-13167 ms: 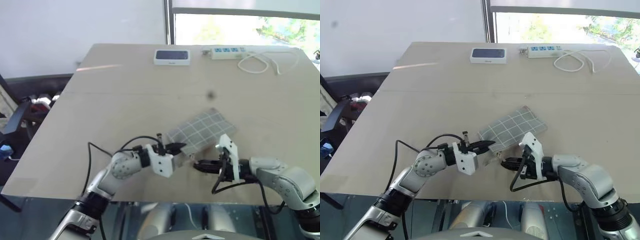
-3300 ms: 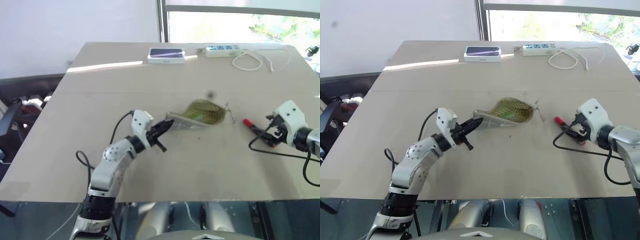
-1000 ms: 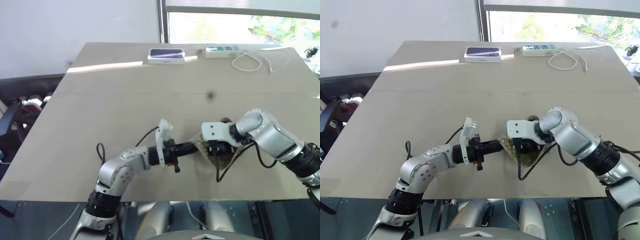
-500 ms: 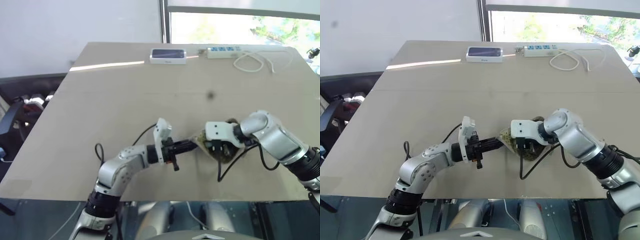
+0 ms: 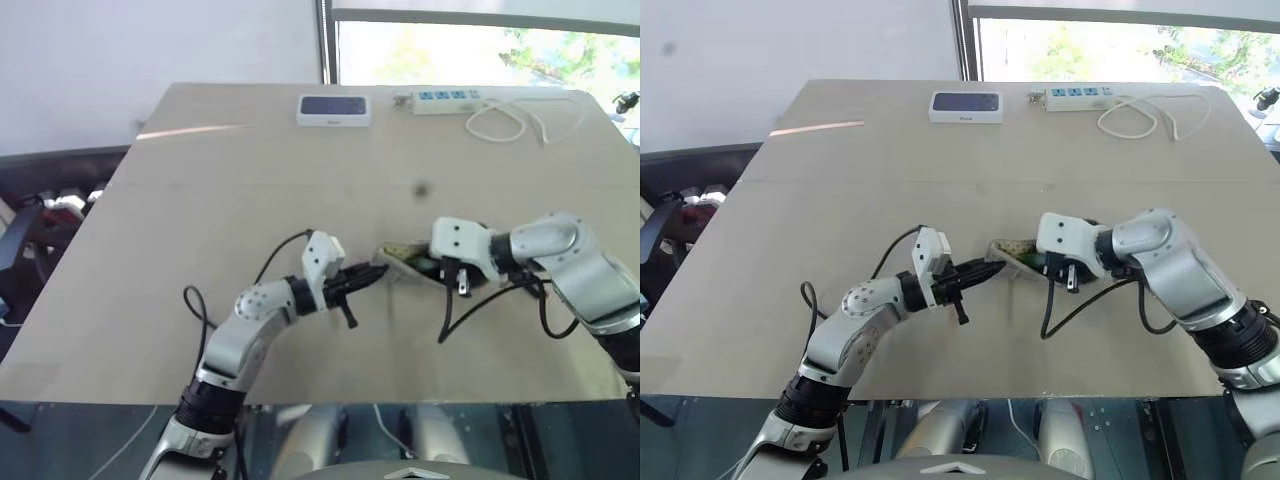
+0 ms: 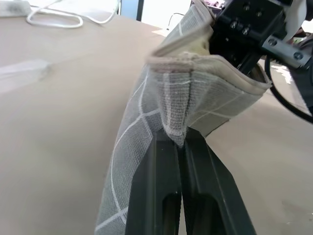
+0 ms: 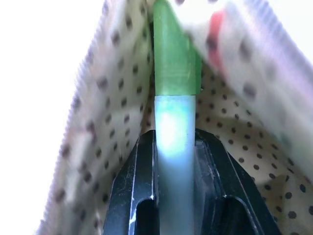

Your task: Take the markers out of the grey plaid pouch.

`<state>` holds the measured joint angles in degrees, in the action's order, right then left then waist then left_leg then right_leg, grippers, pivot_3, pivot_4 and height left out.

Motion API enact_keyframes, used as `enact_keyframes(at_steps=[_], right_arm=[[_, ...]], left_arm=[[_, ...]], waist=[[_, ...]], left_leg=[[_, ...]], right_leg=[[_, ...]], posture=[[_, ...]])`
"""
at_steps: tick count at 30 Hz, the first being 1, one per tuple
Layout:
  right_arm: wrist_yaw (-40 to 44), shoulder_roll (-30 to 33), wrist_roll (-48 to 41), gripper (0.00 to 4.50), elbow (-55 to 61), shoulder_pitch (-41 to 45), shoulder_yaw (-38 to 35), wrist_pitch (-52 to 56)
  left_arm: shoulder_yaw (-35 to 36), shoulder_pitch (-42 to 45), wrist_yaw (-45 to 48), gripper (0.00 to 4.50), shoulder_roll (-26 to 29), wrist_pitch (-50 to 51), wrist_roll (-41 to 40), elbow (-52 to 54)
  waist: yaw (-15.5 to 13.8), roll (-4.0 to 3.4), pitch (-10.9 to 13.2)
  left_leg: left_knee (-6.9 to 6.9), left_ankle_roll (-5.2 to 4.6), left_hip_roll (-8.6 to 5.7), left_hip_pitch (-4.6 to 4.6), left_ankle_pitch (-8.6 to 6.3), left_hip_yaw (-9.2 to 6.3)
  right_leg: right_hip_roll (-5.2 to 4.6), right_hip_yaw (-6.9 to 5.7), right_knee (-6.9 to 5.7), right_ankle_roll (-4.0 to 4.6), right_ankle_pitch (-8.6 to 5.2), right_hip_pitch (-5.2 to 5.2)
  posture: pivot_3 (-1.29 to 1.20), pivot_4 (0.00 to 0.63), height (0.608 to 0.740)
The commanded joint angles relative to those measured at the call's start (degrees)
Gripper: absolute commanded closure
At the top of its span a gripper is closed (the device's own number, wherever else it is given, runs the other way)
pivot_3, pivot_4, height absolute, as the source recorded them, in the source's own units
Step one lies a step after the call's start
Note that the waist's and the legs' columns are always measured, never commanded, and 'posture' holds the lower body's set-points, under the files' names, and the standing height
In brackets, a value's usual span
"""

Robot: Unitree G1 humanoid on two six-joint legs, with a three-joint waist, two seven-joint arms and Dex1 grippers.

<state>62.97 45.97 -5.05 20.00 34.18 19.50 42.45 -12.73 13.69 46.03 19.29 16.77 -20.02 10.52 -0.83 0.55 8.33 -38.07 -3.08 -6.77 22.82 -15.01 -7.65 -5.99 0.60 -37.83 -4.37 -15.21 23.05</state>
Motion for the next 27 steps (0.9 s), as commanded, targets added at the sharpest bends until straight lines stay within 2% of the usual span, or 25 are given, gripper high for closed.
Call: enact_keyframes(at_steps=[1,3,7,14,20,25,27], right_arm=[[-2.33,-1.87,-3.28,4.21,4.70,2.17,-5.02,1.88],[-2.12,-1.89,-4.69,4.21,5.70,2.20,-6.04,2.25],[0.86,-0.15,-7.28,4.21,6.95,0.90,-7.98,-4.02],[-2.86,-7.31,-12.46,4.21,6.00,1.29,-12.19,-11.43],[-7.52,-13.47,-20.79,4.21,5.12,3.31,-18.45,-8.78],[-11.30,-15.68,-27.42,4.21,4.58,2.23,-22.57,-4.48],[-12.93,-15.61,-27.48,4.21,3.24,2.12,-23.78,-4.69]], left_arm=[[-2.13,-0.38,0.36,4.50,0.45,-2.33,3.13,-0.60],[-2.02,0.00,-0.12,4.50,0.24,-3.71,4.32,-1.49],[0.17,1.03,-2.66,4.50,-1.12,-4.51,4.70,-3.17],[0.23,0.94,-3.27,4.50,-1.33,-6.57,5.96,-4.41],[2.36,1.98,-5.88,4.50,-1.67,-8.53,7.38,-6.11],[4.12,3.33,-7.96,4.50,-2.01,-10.14,8.38,-7.87],[4.92,3.65,-8.61,4.50,-1.83,-10.64,8.69,-8.12]], waist=[[0.02,0.00,0.00],[0.00,-0.01,0.01],[-0.05,-0.01,0.02],[0.06,0.00,0.02],[0.04,0.00,0.02],[0.04,0.00,0.03],[0.10,0.00,0.03]], left_leg=[[0.00,0.00,0.00,0.00,0.00,0.00],[0.00,0.00,0.00,0.01,0.00,0.00],[0.01,-0.01,0.00,0.01,0.00,-0.01],[0.02,0.00,0.00,-0.01,0.00,0.00],[0.00,-0.01,0.00,-0.01,0.00,-0.01],[0.01,-0.01,-0.01,-0.01,0.00,-0.01],[0.02,-0.01,-0.01,-0.01,0.00,0.00]], right_leg=[[0.00,0.01,0.01,0.00,0.00,0.00],[0.00,0.00,0.01,0.00,0.00,0.00],[0.00,-0.02,0.03,0.00,0.00,0.00],[0.02,0.00,-0.02,-0.01,0.00,0.01],[0.02,-0.01,-0.02,0.00,0.00,0.04],[0.02,0.00,-0.02,0.00,0.00,0.05],[0.02,0.02,-0.02,0.00,0.00,0.06]], posture=[[0.00,0.150,0.738],[0.00,0.150,0.738],[0.00,0.150,0.738],[0.00,0.150,0.738],[0.00,0.150,0.738],[0.00,0.150,0.738],[0.00,0.150,0.738]])
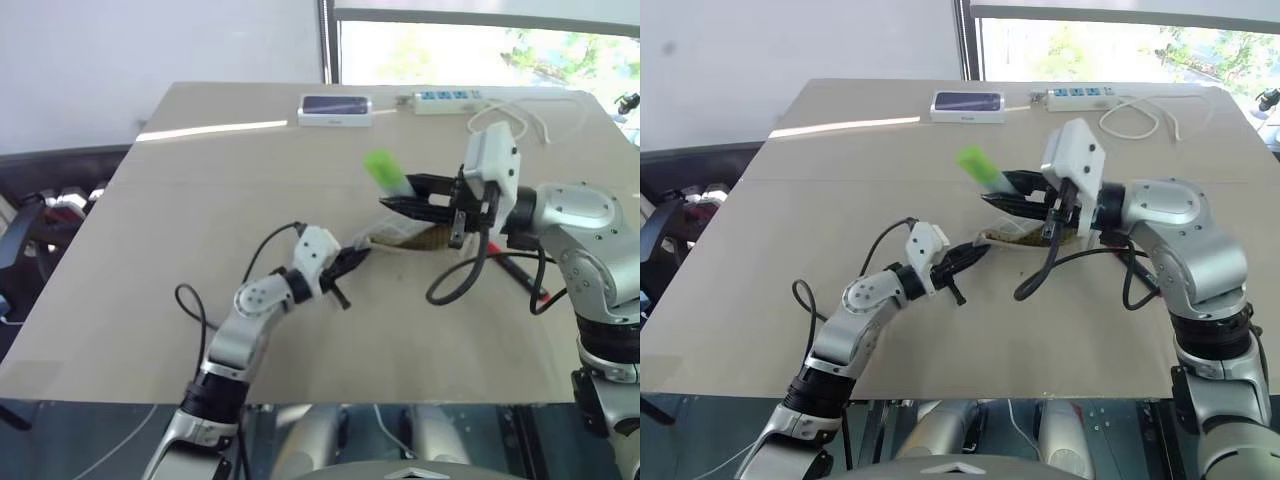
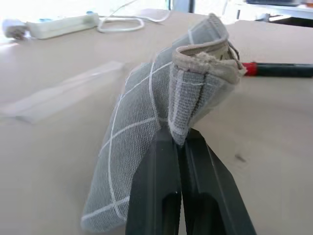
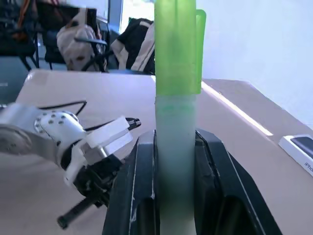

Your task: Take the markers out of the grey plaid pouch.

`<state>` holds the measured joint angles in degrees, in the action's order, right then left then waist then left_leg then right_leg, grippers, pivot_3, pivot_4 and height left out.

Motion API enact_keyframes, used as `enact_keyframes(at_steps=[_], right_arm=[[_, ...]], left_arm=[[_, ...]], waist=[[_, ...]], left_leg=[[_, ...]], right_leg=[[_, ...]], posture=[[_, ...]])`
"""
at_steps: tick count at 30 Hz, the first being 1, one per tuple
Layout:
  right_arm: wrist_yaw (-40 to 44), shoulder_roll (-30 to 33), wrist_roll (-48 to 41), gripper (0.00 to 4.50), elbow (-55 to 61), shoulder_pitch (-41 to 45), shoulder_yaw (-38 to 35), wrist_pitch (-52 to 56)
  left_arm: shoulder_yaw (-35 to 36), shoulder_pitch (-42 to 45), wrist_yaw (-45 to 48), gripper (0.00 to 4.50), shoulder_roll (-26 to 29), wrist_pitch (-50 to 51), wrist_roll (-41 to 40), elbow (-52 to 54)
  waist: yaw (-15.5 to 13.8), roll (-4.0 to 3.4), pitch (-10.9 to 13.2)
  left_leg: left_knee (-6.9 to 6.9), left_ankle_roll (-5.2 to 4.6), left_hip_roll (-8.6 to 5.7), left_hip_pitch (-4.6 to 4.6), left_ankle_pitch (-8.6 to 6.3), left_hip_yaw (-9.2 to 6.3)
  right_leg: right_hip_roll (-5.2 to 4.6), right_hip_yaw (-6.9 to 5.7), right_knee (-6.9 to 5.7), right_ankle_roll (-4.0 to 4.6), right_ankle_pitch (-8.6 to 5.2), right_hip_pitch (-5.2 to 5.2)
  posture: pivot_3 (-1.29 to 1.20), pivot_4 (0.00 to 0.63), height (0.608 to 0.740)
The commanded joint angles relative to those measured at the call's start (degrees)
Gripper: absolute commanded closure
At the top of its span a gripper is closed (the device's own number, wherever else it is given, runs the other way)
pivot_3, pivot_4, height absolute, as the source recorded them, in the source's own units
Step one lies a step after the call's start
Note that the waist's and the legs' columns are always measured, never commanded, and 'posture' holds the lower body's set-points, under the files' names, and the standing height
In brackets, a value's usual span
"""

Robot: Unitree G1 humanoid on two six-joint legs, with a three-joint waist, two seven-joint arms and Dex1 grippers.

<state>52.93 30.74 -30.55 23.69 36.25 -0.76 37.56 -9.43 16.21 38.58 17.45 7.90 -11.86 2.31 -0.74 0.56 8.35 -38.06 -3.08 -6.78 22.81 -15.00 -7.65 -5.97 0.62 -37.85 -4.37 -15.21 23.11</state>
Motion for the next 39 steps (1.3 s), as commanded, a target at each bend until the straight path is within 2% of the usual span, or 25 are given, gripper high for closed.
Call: enact_keyframes(at_steps=[1,5,10,12,17,18,20,26,29,32,34,39], right_arm=[[-3.53,0.29,-1.14,4.21,-1.56,-0.02,-3.95,-0.17],[-3.75,9.12,9.35,4.21,-8.66,-3.24,-1.46,-4.74],[-3.10,20.22,17.20,4.21,-14.51,-10.52,1.86,-2.82],[-3.35,21.22,17.83,4.21,-14.85,-12.70,2.07,-2.36],[-9.84,21.00,24.65,4.21,-18.57,-13.51,2.06,-5.30],[-11.12,21.15,26.05,3.41,-19.39,-13.40,2.06,-5.87],[-12.49,21.13,27.47,2.80,-20.10,-13.26,1.91,-6.08],[-13.16,21.23,29.30,0.12,-19.75,-13.81,1.37,-7.80],[-13.47,21.00,28.37,0.05,-18.02,-14.07,-0.83,-7.20],[-12.57,19.53,24.41,0.00,-14.42,-14.62,-4.01,-5.24],[-11.28,17.81,19.33,0.00,-10.38,-15.72,-7.02,-1.76],[-8.97,15.11,7.78,0.00,1.53,-21.92,-12.60,8.05]], left_arm=[[2.07,1.24,-1.51,4.50,0.24,-2.10,0.76,-0.10],[4.49,0.52,-2.72,4.50,1.69,-2.23,0.89,0.41],[8.37,-0.64,-3.46,4.50,4.70,0.16,0.09,1.78],[9.41,-1.32,-3.33,4.50,5.89,-0.33,0.40,1.92],[11.21,-2.51,-3.17,4.50,8.21,-1.01,0.78,1.77],[11.34,-2.92,-3.02,4.50,8.56,-1.07,0.71,2.03],[11.47,-3.48,-2.91,4.50,8.98,-1.03,0.58,2.41],[11.63,-4.67,-3.03,4.50,9.57,-0.70,0.31,3.40],[11.75,-5.31,-3.11,4.50,10.03,-0.65,0.52,3.87],[11.86,-6.47,-2.86,3.48,10.84,-0.79,0.70,4.55],[12.07,-7.64,-2.60,2.64,11.44,-1.40,0.85,4.89],[14.09,-10.82,-2.45,0.18,13.45,-1.97,1.13,5.32]], waist=[[0.00,0.00,0.00],[-0.31,0.01,0.00],[-0.09,-0.02,0.01],[0.24,-0.04,0.02],[0.89,-0.06,0.03],[0.87,-0.06,0.03],[0.78,-0.06,0.03],[0.67,-0.06,0.03],[0.66,-0.06,0.03],[0.70,-0.07,0.03],[0.73,-0.07,0.03],[0.03,-0.07,0.03]], left_leg=[[0.00,0.00,0.00,0.00,0.00,0.01],[-0.01,0.00,-0.01,0.00,0.00,0.01],[0.05,-0.01,-0.05,0.05,0.00,0.05],[0.13,0.00,-0.02,0.06,0.00,0.11],[0.22,0.01,0.03,0.04,0.01,0.24],[0.21,0.01,0.03,0.03,0.01,0.24],[0.22,0.01,0.02,0.04,0.01,0.23],[0.23,0.01,0.02,0.06,0.01,0.24],[0.23,0.01,0.02,0.05,0.01,0.24],[0.23,0.01,0.02,0.05,0.01,0.23],[0.25,0.01,0.02,0.05,0.01,0.23],[0.29,0.01,0.03,0.06,0.01,0.19]], right_leg=[[0.00,0.01,-0.02,0.00,0.00,0.01],[0.00,-0.01,-0.02,0.00,0.00,0.01],[-0.03,0.04,0.00,0.00,0.00,0.04],[-0.03,0.12,0.00,0.00,0.00,0.13],[0.01,0.29,-0.11,0.00,0.00,0.24],[0.01,0.29,-0.10,0.00,0.00,0.23],[0.01,0.28,-0.08,0.00,0.00,0.24],[0.01,0.29,-0.05,0.00,0.00,0.24],[0.01,0.29,-0.07,0.00,0.00,0.23],[0.01,0.29,-0.07,0.00,0.00,0.24],[0.02,0.29,-0.06,0.00,0.00,0.24],[0.00,0.27,-0.01,0.00,0.00,0.23]], posture=[[0.00,0.150,0.738],[0.00,0.150,0.738],[0.00,0.150,0.738],[0.00,0.150,0.738],[0.00,0.150,0.738],[0.00,0.150,0.738],[0.00,0.150,0.738],[0.00,0.150,0.738],[0.00,0.150,0.738],[0.00,0.150,0.738],[0.00,0.150,0.738],[0.00,0.150,0.738]])
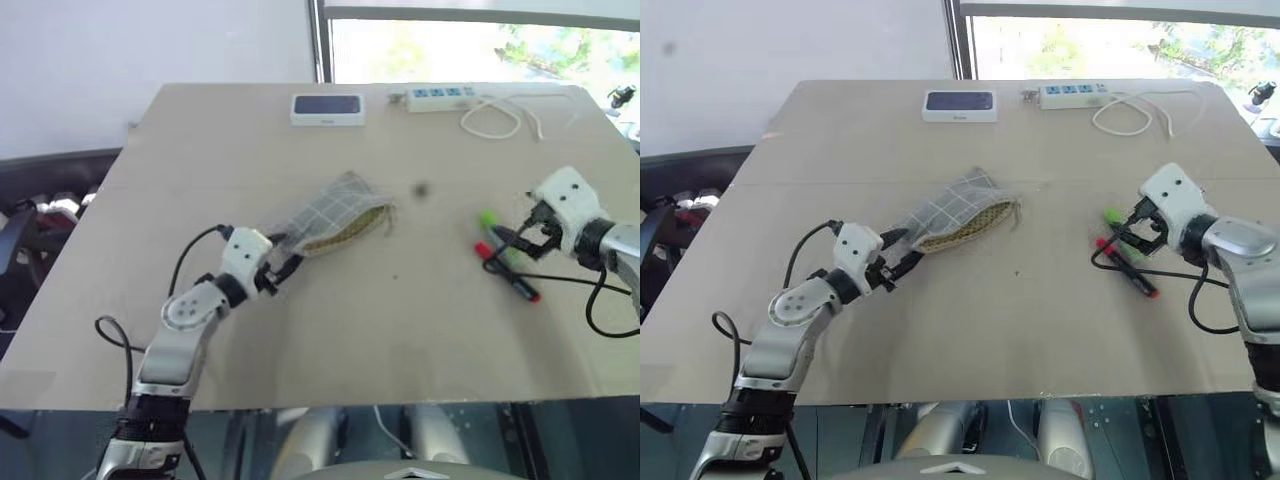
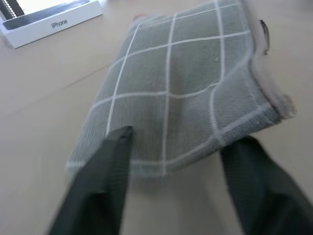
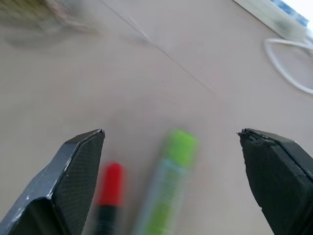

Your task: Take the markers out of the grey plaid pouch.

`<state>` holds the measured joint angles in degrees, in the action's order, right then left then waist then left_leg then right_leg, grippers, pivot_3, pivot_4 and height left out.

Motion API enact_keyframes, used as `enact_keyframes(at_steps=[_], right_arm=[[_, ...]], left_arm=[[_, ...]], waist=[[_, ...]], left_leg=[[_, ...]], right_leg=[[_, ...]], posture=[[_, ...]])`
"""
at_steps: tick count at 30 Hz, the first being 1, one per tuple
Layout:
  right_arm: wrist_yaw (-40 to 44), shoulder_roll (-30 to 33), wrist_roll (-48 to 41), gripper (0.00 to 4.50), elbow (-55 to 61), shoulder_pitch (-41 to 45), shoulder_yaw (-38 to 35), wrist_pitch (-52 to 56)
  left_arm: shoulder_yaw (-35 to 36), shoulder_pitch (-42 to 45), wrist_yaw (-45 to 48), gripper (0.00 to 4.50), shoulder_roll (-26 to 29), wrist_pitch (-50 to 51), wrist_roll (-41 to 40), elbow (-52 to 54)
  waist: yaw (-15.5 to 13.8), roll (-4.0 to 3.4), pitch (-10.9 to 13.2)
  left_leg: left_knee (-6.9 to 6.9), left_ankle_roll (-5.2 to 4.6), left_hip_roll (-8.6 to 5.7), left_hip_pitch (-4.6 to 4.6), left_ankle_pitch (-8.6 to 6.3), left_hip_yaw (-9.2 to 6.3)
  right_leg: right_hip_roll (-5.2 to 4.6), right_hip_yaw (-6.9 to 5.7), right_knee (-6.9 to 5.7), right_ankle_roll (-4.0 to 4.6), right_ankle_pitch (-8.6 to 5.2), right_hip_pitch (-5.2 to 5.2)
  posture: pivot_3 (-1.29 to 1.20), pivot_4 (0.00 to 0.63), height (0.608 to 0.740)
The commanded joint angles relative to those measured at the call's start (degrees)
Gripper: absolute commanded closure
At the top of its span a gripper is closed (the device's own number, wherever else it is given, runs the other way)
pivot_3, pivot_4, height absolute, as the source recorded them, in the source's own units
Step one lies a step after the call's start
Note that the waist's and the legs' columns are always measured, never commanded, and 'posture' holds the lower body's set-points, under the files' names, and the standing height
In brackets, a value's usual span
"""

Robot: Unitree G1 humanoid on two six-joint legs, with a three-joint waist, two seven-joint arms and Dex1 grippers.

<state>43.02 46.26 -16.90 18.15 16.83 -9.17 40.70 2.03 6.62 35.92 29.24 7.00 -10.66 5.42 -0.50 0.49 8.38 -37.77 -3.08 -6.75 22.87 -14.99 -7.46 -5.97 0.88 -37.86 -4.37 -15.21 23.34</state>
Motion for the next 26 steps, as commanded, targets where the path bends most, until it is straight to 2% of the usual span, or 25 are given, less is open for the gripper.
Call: enact_keyframes(at_steps=[1,4,8,14,17,22,26], right_arm=[[0.97,-0.83,-7.87,0.00,8.94,-3.72,-4.88,6.59],[2.67,-1.89,-14.10,0.00,14.34,-9.56,-7.11,9.20],[7.15,-2.32,-18.62,0.00,17.67,-20.37,-10.64,6.02],[14.73,-1.77,-17.41,0.00,13.55,-33.88,-16.21,-4.93],[17.90,-1.34,-16.38,0.00,11.01,-38.02,-17.86,-9.20],[22.83,-0.71,-14.92,0.00,3.56,-41.95,-20.81,-16.01],[24.69,0.34,-13.80,0.00,-0.12,-42.01,-20.90,-19.25]], left_arm=[[2.87,-1.88,0.49,0.08,2.21,-1.08,-0.11,2.29],[3.85,-4.48,1.21,0.08,3.45,-0.88,-0.75,3.68],[6.69,-9.28,3.18,0.08,5.20,3.23,-4.60,7.85],[12.57,-24.30,9.31,0.08,9.09,16.57,-18.80,22.93],[15.50,-28.93,12.59,0.08,9.90,19.96,-25.76,25.96],[19.13,-34.53,13.56,0.08,10.48,17.58,-23.60,26.20],[20.25,-36.81,14.73,0.08,10.57,15.19,-22.06,26.39]], waist=[[-0.30,0.00,0.00],[-0.40,0.00,0.00],[-0.46,0.01,0.00],[-0.13,-0.05,0.02],[-0.44,-0.05,0.03],[-0.50,-0.09,0.07],[-0.38,-0.09,0.08]], left_leg=[[0.00,0.00,0.00,0.00,0.00,0.00],[0.00,0.00,0.00,-0.01,0.00,-0.01],[0.01,-0.01,0.00,-0.03,-0.01,-0.05],[0.09,-0.03,0.02,-0.19,-0.02,0.07],[0.09,-0.24,0.07,-0.32,-0.16,0.02],[0.18,-0.18,0.10,-0.83,-0.24,-0.02],[0.30,-0.22,0.10,-0.87,-0.23,0.06]], right_leg=[[0.00,0.00,0.00,0.00,0.00,0.00],[-0.01,-0.01,0.00,0.00,0.00,0.00],[-0.02,-0.06,0.04,0.00,0.00,-0.03],[-0.01,0.07,0.04,0.00,-0.01,-0.14],[0.00,-0.02,0.03,0.01,-0.02,-0.23],[0.00,-0.09,0.12,0.02,-0.06,-0.81],[-0.01,0.00,0.25,0.01,-0.05,-0.80]], posture=[[0.00,0.150,0.738],[0.00,0.150,0.738],[0.00,0.150,0.738],[0.00,0.150,0.738],[0.00,0.150,0.738],[0.00,0.150,0.738],[0.00,0.150,0.738]])
